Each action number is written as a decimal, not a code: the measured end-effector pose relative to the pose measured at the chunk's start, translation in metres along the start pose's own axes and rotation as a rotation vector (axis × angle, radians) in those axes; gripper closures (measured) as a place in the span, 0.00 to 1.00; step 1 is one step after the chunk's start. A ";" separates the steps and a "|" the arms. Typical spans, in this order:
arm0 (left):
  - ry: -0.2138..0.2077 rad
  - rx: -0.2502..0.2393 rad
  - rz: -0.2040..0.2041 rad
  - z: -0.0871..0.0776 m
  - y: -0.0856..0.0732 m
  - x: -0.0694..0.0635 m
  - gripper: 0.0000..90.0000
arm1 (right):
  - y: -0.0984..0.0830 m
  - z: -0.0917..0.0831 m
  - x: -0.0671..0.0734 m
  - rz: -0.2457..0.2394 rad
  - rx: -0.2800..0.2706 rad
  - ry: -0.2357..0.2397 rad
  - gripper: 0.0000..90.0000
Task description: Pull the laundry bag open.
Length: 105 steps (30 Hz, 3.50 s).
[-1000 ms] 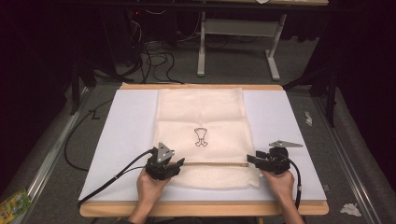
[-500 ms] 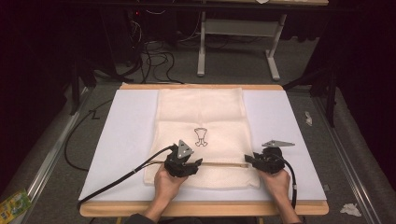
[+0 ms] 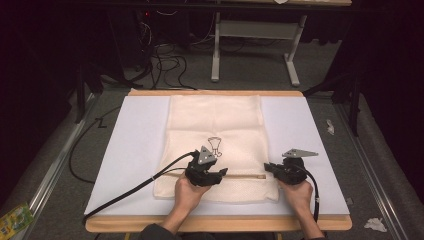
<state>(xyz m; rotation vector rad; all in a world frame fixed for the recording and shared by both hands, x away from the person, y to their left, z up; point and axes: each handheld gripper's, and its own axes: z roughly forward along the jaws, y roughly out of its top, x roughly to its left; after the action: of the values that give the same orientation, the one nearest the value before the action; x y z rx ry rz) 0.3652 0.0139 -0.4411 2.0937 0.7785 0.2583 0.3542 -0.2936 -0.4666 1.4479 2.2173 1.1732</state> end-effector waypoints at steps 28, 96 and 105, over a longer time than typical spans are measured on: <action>-0.138 0.000 0.007 0.026 0.017 -0.026 0.59 | 0.014 -0.011 0.004 -0.018 -0.038 0.031 0.98; -0.263 0.040 0.055 0.067 0.029 -0.056 0.78 | 0.026 -0.015 0.015 -0.017 -0.074 0.103 0.98; -0.257 0.055 0.038 0.075 0.026 -0.053 0.76 | 0.026 -0.013 0.015 -0.020 -0.071 0.114 0.98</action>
<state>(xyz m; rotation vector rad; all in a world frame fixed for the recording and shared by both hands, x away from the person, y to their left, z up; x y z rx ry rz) 0.3684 -0.0793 -0.4605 2.1418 0.5986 -0.0136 0.3562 -0.2830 -0.4360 1.3604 2.2329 1.3451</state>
